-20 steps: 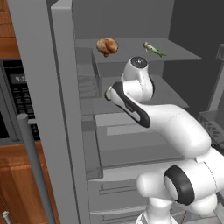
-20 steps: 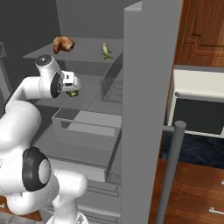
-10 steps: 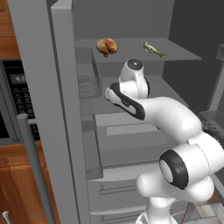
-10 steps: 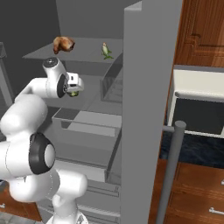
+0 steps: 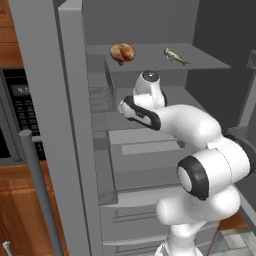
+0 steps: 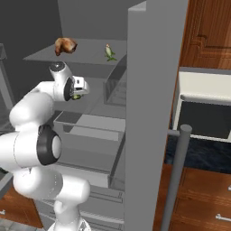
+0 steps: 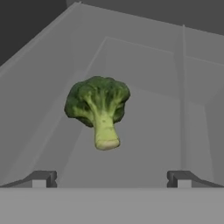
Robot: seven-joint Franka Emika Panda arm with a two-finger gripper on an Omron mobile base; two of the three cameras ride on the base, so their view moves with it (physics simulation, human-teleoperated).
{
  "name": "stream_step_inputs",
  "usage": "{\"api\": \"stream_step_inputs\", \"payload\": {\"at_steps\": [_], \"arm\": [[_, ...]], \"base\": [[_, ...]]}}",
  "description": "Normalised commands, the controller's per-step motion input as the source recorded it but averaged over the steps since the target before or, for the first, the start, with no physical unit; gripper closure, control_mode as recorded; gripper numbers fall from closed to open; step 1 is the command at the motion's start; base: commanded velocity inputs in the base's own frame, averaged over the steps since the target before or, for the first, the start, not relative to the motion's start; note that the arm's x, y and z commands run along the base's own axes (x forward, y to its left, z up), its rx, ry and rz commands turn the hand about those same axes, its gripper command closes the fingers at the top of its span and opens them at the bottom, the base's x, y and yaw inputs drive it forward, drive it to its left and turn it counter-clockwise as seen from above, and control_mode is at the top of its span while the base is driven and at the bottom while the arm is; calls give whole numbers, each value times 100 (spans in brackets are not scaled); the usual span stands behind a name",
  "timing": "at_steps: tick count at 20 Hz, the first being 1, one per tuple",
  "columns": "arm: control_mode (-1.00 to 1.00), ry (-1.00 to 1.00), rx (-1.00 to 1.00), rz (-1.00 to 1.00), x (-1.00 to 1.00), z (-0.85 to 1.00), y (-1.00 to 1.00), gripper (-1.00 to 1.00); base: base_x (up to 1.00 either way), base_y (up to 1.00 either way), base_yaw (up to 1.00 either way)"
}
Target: Gather the cucumber and broccoli from the fridge and place them on a tray on the dining counter. Then gather the chicken drumstick and fish from the fridge and place them on the other tray.
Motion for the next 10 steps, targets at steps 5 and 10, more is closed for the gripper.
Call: {"api": "stream_step_inputs", "payload": {"at_steps": [5,10], "arm": [[-100,0,0,0,29,-16,7,-100],[-100,0,0,0,33,-9,8,-100]], "base": [[0,0,0],[0,0,0]]}}
